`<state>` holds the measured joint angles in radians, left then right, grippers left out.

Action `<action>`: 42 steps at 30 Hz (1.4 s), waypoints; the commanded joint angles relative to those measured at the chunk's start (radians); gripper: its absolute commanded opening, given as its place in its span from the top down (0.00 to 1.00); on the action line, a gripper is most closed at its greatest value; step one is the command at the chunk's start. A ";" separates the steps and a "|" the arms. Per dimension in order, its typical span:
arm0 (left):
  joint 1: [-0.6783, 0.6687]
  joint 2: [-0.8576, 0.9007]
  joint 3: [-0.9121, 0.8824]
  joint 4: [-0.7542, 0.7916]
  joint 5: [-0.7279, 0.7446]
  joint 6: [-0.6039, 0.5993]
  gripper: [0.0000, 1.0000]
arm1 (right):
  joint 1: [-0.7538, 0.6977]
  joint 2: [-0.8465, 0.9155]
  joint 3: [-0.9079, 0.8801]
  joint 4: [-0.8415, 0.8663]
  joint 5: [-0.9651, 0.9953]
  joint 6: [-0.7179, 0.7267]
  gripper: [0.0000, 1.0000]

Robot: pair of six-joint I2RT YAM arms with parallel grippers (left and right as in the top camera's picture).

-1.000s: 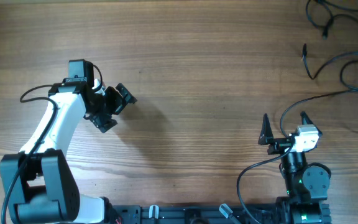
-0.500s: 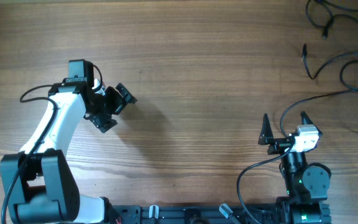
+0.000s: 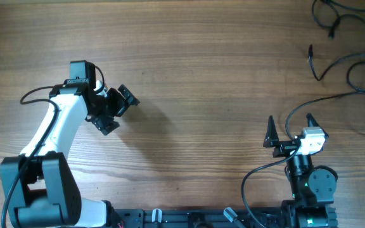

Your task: Untangle cables

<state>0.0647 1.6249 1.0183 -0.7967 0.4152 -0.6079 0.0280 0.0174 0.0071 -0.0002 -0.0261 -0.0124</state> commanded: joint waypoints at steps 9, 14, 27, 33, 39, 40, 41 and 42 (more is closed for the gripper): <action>-0.002 -0.182 -0.058 -0.027 -0.140 0.072 0.00 | -0.003 -0.014 -0.002 0.001 -0.019 -0.011 0.00; -0.002 -0.378 -0.116 -0.026 -0.110 0.242 0.00 | -0.003 -0.014 -0.002 0.001 -0.019 -0.011 0.00; -0.002 -0.952 -0.294 -0.046 -0.060 0.392 0.00 | -0.003 -0.014 -0.002 0.001 -0.019 -0.011 0.00; -0.001 -1.220 -0.369 -0.046 -0.065 0.392 0.00 | -0.003 -0.014 -0.002 0.001 -0.019 -0.011 0.00; -0.001 -1.350 -0.472 -0.040 -0.069 0.392 0.00 | -0.003 -0.014 -0.002 0.001 -0.019 -0.011 0.00; -0.001 -1.370 -0.500 -0.022 -0.068 0.392 0.00 | -0.003 -0.014 -0.002 0.001 -0.019 -0.011 0.00; -0.001 -1.386 -0.518 -0.008 -0.068 0.392 0.00 | -0.003 -0.014 -0.002 0.001 -0.019 -0.011 0.00; -0.001 -1.406 -0.544 0.018 -0.068 0.392 0.00 | -0.003 -0.014 -0.002 0.001 -0.019 -0.011 0.00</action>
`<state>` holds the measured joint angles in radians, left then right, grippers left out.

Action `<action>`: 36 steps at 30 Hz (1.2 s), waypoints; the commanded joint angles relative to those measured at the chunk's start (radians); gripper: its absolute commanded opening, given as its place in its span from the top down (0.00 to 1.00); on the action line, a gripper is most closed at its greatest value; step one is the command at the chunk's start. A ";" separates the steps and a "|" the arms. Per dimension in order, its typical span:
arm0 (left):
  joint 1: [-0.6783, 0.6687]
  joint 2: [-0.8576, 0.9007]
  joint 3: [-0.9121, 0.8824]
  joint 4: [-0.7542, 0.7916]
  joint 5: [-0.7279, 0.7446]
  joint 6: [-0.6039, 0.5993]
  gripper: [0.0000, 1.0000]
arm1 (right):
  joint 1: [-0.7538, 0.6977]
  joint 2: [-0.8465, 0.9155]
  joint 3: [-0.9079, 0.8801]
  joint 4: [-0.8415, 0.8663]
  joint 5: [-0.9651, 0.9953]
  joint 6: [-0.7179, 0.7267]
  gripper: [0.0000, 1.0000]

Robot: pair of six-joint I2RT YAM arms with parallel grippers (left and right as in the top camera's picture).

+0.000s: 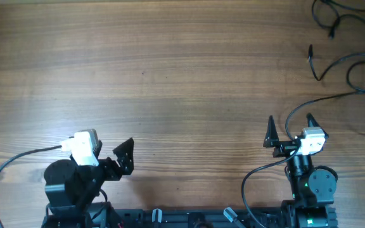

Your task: Untangle cables

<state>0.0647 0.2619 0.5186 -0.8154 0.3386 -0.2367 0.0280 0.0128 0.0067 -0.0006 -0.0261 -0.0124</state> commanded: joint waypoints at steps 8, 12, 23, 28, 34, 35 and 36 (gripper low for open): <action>-0.001 -0.131 -0.117 0.165 0.009 0.025 0.00 | -0.003 -0.009 -0.002 0.002 -0.019 -0.011 0.00; -0.001 -0.202 -0.182 0.268 0.012 0.101 0.00 | -0.003 -0.009 -0.002 0.002 -0.019 -0.011 0.00; -0.001 -0.245 -0.319 0.571 0.012 0.118 0.00 | -0.003 -0.009 -0.002 0.002 -0.019 -0.011 0.00; -0.001 -0.259 -0.385 0.710 0.012 0.118 0.00 | -0.003 -0.009 -0.002 0.002 -0.019 -0.011 0.00; -0.001 -0.259 -0.457 0.895 -0.010 0.118 0.00 | -0.003 -0.009 -0.002 0.002 -0.019 -0.011 0.00; -0.001 -0.259 -0.470 0.919 -0.019 0.118 0.00 | -0.003 -0.009 -0.002 0.002 -0.019 -0.011 0.00; -0.001 -0.259 -0.494 0.964 -0.038 0.117 0.00 | -0.003 -0.009 -0.002 0.002 -0.019 -0.011 0.00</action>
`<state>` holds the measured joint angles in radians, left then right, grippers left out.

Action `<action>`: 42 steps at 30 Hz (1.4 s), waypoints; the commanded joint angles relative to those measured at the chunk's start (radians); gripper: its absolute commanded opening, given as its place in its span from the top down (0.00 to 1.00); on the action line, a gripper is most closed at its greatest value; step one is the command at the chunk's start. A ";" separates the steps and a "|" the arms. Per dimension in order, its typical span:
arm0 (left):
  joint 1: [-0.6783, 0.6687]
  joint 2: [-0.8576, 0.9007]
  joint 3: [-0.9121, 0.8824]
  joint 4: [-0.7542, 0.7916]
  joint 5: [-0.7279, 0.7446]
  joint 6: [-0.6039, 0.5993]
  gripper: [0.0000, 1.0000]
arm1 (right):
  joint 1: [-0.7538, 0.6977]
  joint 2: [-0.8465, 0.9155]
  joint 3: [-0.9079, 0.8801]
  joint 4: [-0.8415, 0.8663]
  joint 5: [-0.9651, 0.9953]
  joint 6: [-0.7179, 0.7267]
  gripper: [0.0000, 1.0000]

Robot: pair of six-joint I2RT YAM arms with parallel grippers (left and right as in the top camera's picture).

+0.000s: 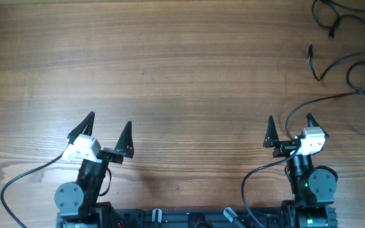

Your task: Untangle cables

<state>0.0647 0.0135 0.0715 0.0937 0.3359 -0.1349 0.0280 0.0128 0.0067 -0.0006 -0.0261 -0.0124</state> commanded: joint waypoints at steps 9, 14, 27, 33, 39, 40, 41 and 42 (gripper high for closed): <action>-0.001 -0.011 -0.066 -0.069 -0.206 0.027 0.00 | -0.003 -0.009 -0.002 0.002 -0.019 -0.011 0.00; -0.002 -0.011 -0.066 -0.163 -0.225 0.158 0.00 | -0.003 -0.009 -0.002 0.002 -0.019 -0.011 0.00; -0.002 -0.011 -0.066 -0.173 -0.312 0.191 0.00 | -0.003 -0.009 -0.002 0.002 -0.019 -0.011 0.00; -0.002 -0.011 -0.066 -0.173 -0.312 0.211 0.00 | -0.003 -0.009 -0.002 0.002 -0.019 -0.011 0.01; -0.002 -0.011 -0.066 -0.166 -0.405 0.203 0.00 | -0.003 -0.009 -0.002 0.002 -0.019 -0.011 0.00; -0.005 -0.011 -0.066 -0.167 -0.391 0.210 0.00 | -0.003 -0.009 -0.002 0.002 -0.019 -0.011 0.00; -0.010 -0.011 -0.066 -0.168 -0.383 0.210 0.00 | -0.003 -0.009 -0.002 0.002 -0.019 -0.011 0.00; -0.018 -0.011 -0.066 -0.169 -0.381 0.211 0.00 | -0.003 -0.009 -0.002 0.002 -0.019 -0.011 0.00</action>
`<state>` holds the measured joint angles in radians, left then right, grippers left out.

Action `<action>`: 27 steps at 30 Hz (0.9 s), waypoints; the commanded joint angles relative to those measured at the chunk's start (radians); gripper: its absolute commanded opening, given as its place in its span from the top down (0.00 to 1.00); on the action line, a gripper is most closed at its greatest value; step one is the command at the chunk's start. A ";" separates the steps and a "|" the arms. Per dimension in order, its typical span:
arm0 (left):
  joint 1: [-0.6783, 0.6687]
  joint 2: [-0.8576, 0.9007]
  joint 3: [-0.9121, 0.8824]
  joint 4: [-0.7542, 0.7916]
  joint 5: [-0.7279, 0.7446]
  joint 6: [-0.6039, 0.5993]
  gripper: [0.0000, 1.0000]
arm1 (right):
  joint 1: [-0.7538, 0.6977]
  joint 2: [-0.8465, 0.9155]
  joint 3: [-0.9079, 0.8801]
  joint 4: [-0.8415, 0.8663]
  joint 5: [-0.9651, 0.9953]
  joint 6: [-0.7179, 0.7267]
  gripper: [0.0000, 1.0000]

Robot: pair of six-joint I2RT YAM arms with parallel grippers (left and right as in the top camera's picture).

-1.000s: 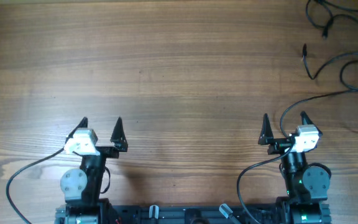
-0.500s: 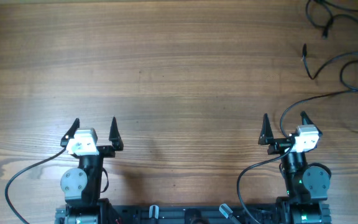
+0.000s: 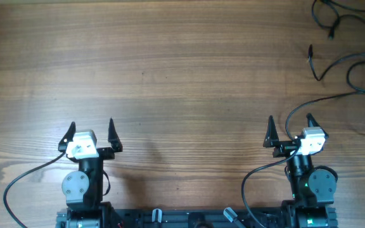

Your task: Untangle cables

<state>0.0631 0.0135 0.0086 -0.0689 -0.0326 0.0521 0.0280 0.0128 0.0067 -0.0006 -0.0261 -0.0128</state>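
Note:
Black cables [image 3: 350, 60] lie in loose curves at the far right of the wooden table, some running off the right and top edges, with one plug end [image 3: 310, 52] pointing left. My right gripper [image 3: 289, 125] stands open at the near right, nothing between its fingers, well short of the cables. At the near left my left gripper [image 3: 90, 131] is open too, its fingers pointing away from the base, far from the cables.
Each arm's own black lead trails from its wrist down to the rail [image 3: 189, 218] along the table's front edge. The wooden tabletop [image 3: 170, 76] stretches between and beyond the two arms.
My left gripper has drawn back a little toward its base and straightened, its fingers now pointing straight ahead and set closer together. The right arm and the cables are unchanged.
My left arm was stretched out over the left middle of the table with its gripper turned sideways. Then it was folded back near the front edge, then upright with fingers spread wide, and now squared over its base. The right arm and cables have stayed put.

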 commanded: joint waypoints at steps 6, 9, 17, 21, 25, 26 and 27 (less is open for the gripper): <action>-0.038 -0.011 -0.003 -0.009 0.013 0.053 0.00 | -0.003 -0.009 -0.002 0.002 -0.019 -0.011 0.00; -0.038 -0.011 -0.003 -0.008 0.001 0.025 0.00 | -0.003 -0.009 -0.002 0.002 -0.019 -0.011 0.00; -0.038 -0.011 -0.003 -0.007 -0.009 -0.003 0.00 | -0.003 -0.009 -0.002 0.002 -0.019 -0.011 0.00; -0.038 -0.011 -0.003 -0.007 -0.005 -0.004 0.00 | -0.003 -0.009 -0.002 0.002 -0.019 -0.011 0.00; -0.038 -0.011 -0.003 -0.004 0.005 -0.004 0.00 | -0.003 -0.009 -0.002 0.002 -0.019 -0.011 0.01; -0.038 -0.011 -0.003 -0.004 0.005 -0.004 0.00 | -0.003 -0.009 -0.002 0.002 -0.019 -0.011 0.00; -0.038 -0.011 -0.003 -0.004 0.005 -0.004 0.00 | -0.003 -0.009 -0.002 0.002 -0.019 -0.011 0.00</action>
<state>0.0307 0.0135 0.0086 -0.0700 -0.0288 0.0498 0.0280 0.0128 0.0067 -0.0006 -0.0261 -0.0124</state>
